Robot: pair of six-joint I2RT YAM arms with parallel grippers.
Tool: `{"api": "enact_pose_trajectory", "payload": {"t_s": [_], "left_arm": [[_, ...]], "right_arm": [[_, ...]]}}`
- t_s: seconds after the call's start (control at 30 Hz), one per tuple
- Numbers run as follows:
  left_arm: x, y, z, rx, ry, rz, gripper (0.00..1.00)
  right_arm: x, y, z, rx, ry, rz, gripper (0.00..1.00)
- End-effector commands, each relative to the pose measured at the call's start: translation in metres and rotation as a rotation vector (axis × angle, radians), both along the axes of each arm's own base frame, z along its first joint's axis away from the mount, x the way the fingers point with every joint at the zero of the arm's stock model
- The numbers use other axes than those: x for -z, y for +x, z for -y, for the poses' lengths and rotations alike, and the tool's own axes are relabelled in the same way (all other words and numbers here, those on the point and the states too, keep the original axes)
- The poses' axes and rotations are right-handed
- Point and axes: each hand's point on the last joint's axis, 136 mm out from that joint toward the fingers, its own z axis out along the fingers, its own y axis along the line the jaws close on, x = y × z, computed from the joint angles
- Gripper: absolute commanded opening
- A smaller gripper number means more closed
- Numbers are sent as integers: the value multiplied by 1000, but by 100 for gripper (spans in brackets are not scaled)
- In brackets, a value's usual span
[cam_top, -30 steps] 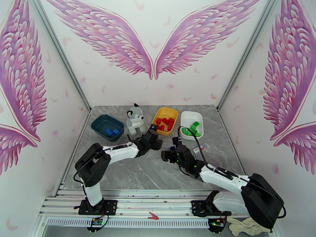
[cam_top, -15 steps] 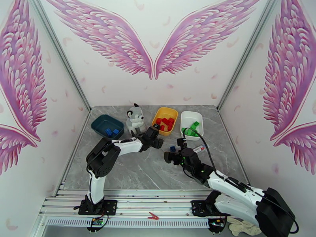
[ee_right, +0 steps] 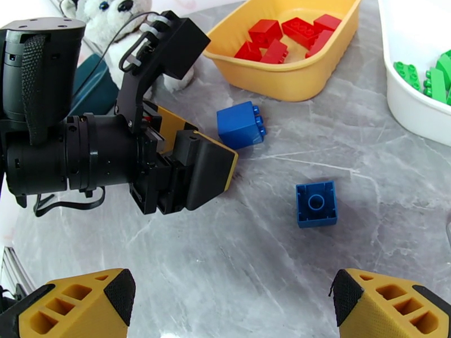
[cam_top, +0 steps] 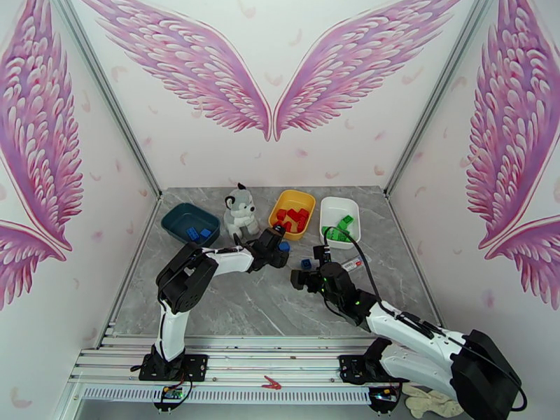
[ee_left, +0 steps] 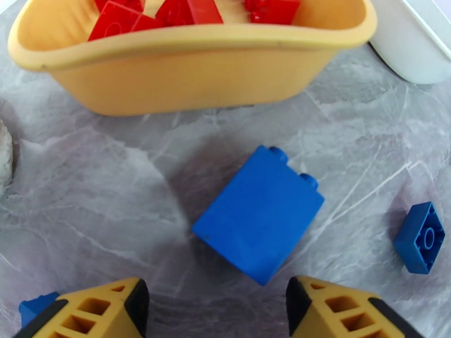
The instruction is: Sort the legos into containers by color
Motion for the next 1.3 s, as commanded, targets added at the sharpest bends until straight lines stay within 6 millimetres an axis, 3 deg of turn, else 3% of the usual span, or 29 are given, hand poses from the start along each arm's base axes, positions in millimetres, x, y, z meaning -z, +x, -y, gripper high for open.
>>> {"api": "enact_pose_trajectory", "payload": {"t_s": [0.0, 0.33, 0.73, 1.1, 1.2, 1.27], "left_arm": [[-3, 0, 6, 5, -7, 13, 75], [-15, 19, 26, 14, -12, 78, 74], [-4, 25, 34, 15, 15, 89, 61], [-14, 14, 39, 24, -9, 118, 33], [-27, 8, 42, 26, -36, 142, 30], [-23, -2, 35, 25, -23, 133, 29]], "right_arm": [[7, 0, 3, 18, 3, -18, 99], [7, 1, 2, 16, 7, -20, 99], [6, 1, 1, 15, 9, -20, 99], [7, 2, 3, 26, 6, -23, 99], [8, 2, 3, 25, 7, -28, 99], [8, 2, 3, 26, 8, -29, 99]]}}
